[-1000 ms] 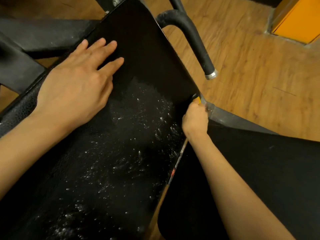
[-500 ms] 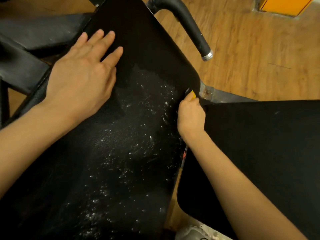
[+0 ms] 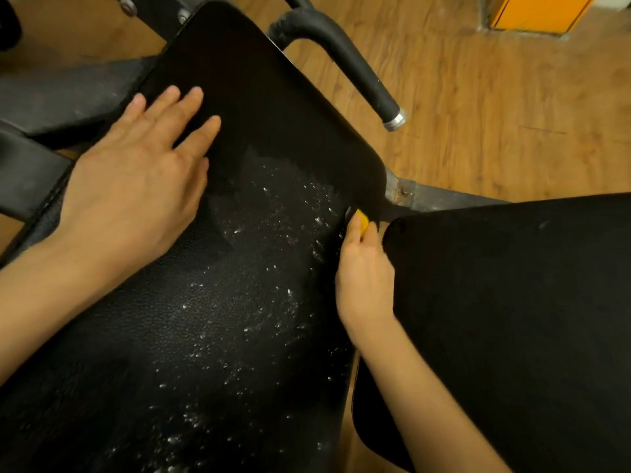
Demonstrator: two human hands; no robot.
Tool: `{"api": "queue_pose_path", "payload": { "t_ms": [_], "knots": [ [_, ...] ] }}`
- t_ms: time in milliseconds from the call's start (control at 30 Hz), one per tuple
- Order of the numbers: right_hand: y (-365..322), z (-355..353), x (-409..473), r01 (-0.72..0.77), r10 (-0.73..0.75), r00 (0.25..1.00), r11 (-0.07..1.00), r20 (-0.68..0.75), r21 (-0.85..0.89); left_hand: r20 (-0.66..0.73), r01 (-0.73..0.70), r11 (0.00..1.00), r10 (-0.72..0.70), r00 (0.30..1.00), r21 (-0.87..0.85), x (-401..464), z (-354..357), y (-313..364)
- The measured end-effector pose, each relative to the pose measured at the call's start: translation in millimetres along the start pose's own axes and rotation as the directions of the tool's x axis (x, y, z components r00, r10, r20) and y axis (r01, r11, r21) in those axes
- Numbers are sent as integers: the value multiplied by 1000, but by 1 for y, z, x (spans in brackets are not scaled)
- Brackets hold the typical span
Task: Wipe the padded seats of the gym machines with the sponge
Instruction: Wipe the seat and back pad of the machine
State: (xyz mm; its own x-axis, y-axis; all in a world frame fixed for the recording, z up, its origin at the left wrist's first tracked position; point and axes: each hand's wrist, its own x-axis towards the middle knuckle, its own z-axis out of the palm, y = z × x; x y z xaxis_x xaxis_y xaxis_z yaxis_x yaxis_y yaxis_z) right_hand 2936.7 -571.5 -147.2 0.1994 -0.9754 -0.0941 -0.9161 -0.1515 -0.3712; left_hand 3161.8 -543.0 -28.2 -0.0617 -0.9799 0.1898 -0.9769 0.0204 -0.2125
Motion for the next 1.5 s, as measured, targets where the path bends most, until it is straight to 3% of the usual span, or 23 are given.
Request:
{"api": "queue_pose_path", "payload": {
  "t_ms": [167,233,300,367,500,600,700,867,967,1033,1133,1167,1300,1400,1500],
  "knots": [
    [8,0,25,-27,35,997,994,-74,103,54,-110,993,111,992,-36,5,-3,-21],
    [4,0,62,-130,161,982,954,-98,269,69,-178,984,180,981,-32,4,-3,-32],
    [-2,4,76,-191,287,949,850,-127,491,77,-187,981,190,979,-44,1,0,-38],
    [-8,14,51,-109,277,939,802,-204,588,70,-173,982,178,982,-72,0,4,-37],
    [-10,34,-14,60,137,954,786,-267,616,50,-134,984,140,989,-117,-2,4,-36],
    [-2,26,49,2,175,955,802,-238,597,50,-107,983,116,992,-147,-5,-3,-32],
    [-3,13,98,-89,286,940,731,-186,676,83,-79,981,95,992,-176,-5,-15,-27],
    [-26,20,1,75,135,958,732,-252,677,97,-60,970,85,992,-236,-4,-21,-27],
    [-19,22,8,89,99,958,790,-270,607,153,-88,964,129,980,-251,-4,-25,-33],
    [-16,17,53,21,156,961,784,-230,620,175,-112,962,158,972,-247,-3,-28,-33],
    [-21,11,90,-122,339,926,685,-166,718,156,-119,965,159,975,-235,-5,-28,-31],
    [-29,11,81,-99,340,921,675,-189,731,142,-113,966,149,979,-234,-6,-27,-30],
    [-46,25,-10,198,68,941,686,-333,700,99,-88,963,117,988,-253,-5,-24,-29],
    [-31,24,17,263,-33,938,715,-344,648,84,-75,958,102,991,-276,-6,-25,-28],
    [-33,7,86,36,224,943,666,-246,745,78,-64,955,90,993,-289,-6,-27,-26]
  ]
}}
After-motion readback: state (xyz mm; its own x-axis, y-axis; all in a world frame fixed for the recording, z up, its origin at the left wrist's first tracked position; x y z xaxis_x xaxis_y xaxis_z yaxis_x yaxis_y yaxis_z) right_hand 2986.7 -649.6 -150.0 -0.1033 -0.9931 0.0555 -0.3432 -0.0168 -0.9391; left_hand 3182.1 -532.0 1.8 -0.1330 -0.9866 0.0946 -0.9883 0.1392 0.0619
